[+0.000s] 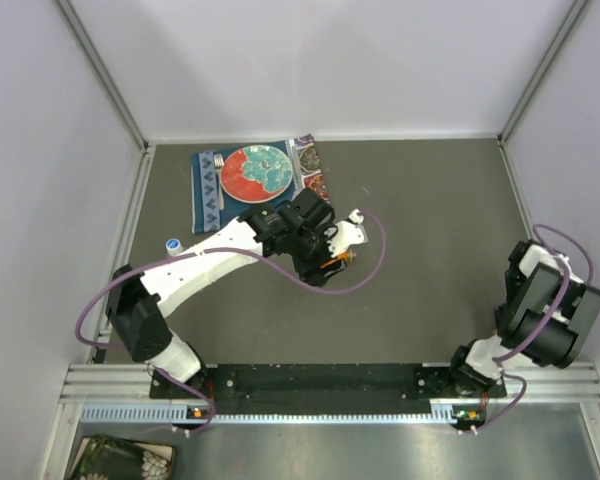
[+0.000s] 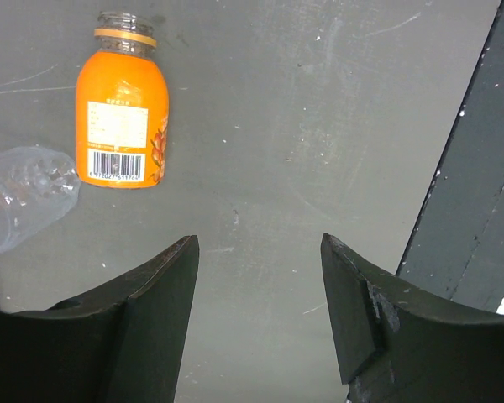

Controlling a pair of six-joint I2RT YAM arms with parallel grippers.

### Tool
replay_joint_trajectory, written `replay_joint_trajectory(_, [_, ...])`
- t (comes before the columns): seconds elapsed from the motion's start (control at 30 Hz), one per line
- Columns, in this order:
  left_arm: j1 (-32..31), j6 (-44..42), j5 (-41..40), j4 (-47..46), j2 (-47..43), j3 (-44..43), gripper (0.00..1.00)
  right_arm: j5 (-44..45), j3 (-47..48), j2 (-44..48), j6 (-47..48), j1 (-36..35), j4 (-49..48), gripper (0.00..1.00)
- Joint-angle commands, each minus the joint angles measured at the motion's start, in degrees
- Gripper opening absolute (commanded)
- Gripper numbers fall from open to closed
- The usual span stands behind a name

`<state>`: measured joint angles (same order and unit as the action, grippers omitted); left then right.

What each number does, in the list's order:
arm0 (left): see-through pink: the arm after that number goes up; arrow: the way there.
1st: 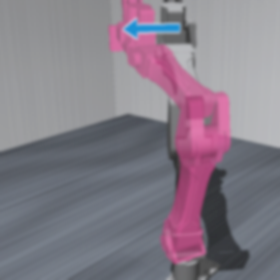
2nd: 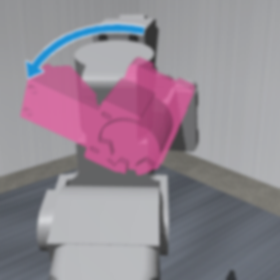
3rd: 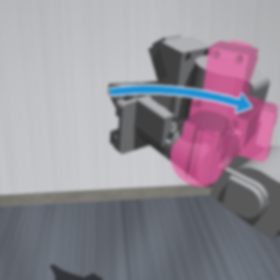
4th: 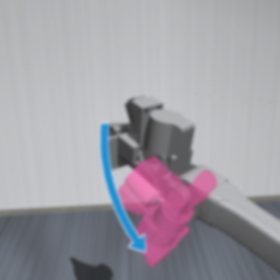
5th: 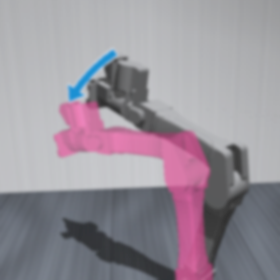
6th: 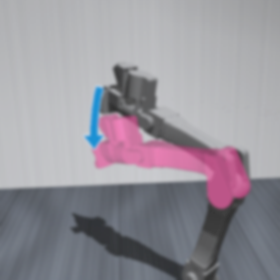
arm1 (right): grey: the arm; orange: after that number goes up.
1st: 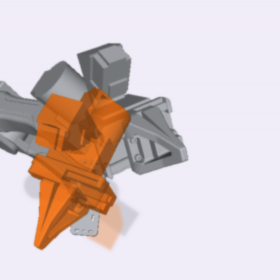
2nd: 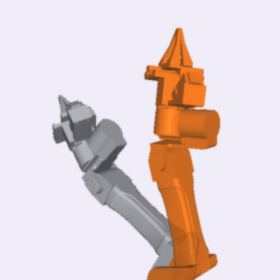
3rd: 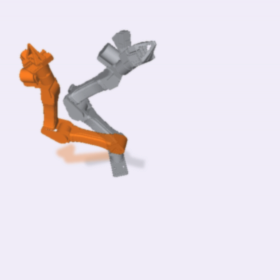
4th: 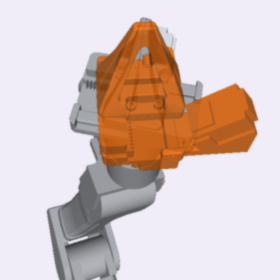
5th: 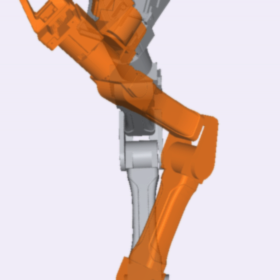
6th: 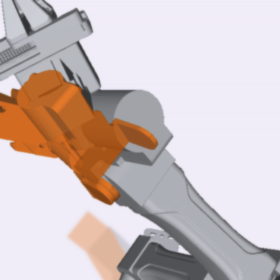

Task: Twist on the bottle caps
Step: Move the bottle cap to the center of the board.

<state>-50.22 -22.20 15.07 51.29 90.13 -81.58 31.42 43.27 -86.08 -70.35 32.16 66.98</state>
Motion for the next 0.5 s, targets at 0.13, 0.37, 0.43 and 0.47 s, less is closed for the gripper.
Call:
replay_joint_trajectory(0.13, [0.21,0.93,1.89,0.04,-0.66,-3.76,0.66,-3.64,-3.63,5.76,7.94,0.62,-12.13,0.68])
replay_joint_trajectory(0.37, [0.29,1.98,2.16,0.22,0.31,-5.08,0.66,-6.19,-3.1,3.81,9.7,0.71,-13.63,0.48])
replay_joint_trajectory(0.43, [0.29,2.07,2.07,0.48,0.84,-5.78,0.66,-6.89,-3.71,4.87,10.57,0.62,-15.29,0.34])
replay_joint_trajectory(0.47, [0.21,2.16,1.89,0.57,0.93,-5.96,0.66,-7.33,-3.98,6.09,11.71,0.71,-15.65,0.3])
